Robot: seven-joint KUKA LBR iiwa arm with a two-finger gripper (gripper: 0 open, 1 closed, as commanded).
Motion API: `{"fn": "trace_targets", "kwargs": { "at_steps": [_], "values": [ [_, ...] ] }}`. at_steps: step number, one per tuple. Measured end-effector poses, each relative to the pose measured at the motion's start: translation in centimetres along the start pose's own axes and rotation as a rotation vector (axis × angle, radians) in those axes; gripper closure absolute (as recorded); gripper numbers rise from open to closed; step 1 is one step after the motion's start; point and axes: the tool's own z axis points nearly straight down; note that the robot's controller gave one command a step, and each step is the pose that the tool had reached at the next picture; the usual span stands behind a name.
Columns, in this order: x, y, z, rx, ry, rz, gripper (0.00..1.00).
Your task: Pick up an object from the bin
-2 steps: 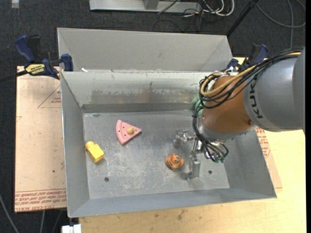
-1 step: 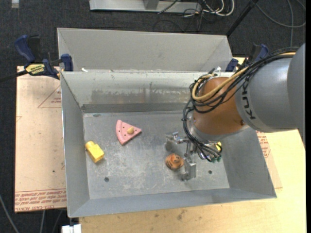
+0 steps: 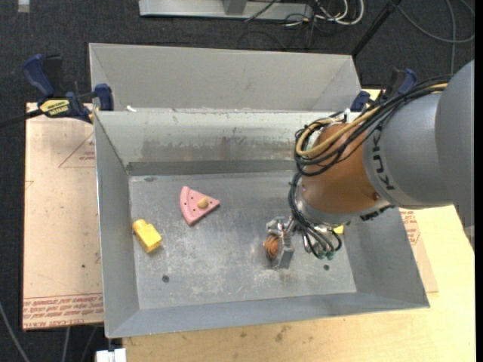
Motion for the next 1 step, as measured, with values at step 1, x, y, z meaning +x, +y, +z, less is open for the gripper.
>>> {"fn": "trace_targets", "kwargs": {
  "at_steps": [1],
  "values": [
    [0.0, 0.02, 0.0, 0.0, 0.0, -0.002, 1.0]
  ]
}}
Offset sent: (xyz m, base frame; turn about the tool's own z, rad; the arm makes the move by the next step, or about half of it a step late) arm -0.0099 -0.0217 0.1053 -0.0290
